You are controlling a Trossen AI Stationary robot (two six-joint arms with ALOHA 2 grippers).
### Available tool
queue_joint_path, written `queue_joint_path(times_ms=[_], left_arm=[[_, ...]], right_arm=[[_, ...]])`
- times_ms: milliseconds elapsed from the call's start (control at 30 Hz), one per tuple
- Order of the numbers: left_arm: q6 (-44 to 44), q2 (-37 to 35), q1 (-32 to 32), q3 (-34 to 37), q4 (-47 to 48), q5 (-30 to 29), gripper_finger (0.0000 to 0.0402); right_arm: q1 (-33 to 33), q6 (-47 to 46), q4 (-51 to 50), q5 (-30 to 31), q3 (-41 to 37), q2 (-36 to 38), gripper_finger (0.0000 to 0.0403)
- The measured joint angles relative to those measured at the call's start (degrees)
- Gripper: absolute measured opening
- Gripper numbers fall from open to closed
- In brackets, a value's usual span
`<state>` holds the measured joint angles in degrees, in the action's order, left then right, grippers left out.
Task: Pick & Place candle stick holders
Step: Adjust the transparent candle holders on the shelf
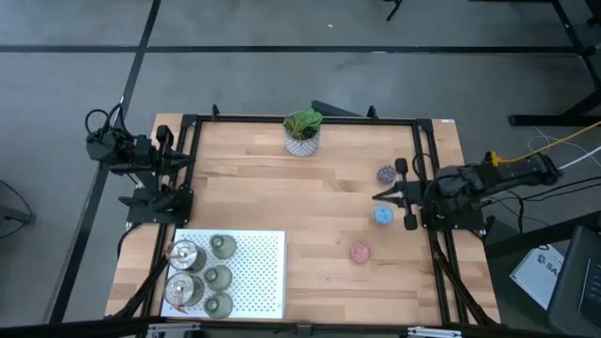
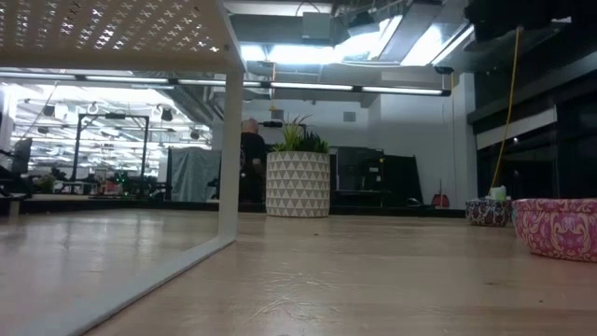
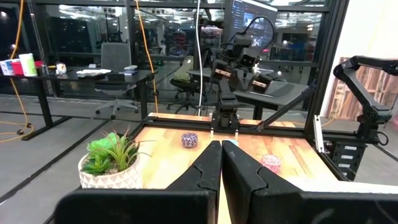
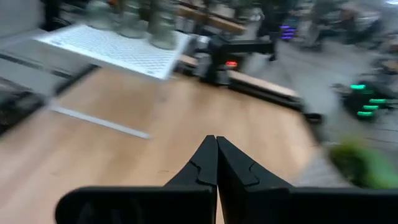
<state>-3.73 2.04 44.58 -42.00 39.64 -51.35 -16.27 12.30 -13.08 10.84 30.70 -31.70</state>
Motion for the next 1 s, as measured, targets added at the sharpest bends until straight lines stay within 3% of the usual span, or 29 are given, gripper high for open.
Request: queue_joint_path(times_ms=[67,200,367,733,867,1000], left_arm=[[0.0,0.0,0.0,0.0,0.0,0.0,0.0006],[0.0,0.0,0.0,0.0,0.0,0.0,0.0007],[0.0,0.0,0.0,0.0,0.0,0.0,0.0008],[0.4,0.0,0.0,0.0,-1.2,0.2,0.0008],[8.1,0.4,0.1,0.0,-3.4,5.8,0.0006],[13.1,4.6,0.8,-0.5,-6.5,6.0,0.0008]], right_arm=[[1.4,-2.3,0.3,-3.3,0.0,0.0,0.0001],[5.1,-7.3,2.2,-3.5,0.0,0.0,0.0001],[8.8,-6.6,7.4,-3.6,0.0,-0.2,0.0001],[9.8,-3.9,6.5,-3.6,0.0,-0.2,0.0001],[9.8,-3.9,6.5,-3.6,0.0,-0.2,0.0001],[9.8,-3.9,6.5,-3.5,0.0,-0.2,0.0001]])
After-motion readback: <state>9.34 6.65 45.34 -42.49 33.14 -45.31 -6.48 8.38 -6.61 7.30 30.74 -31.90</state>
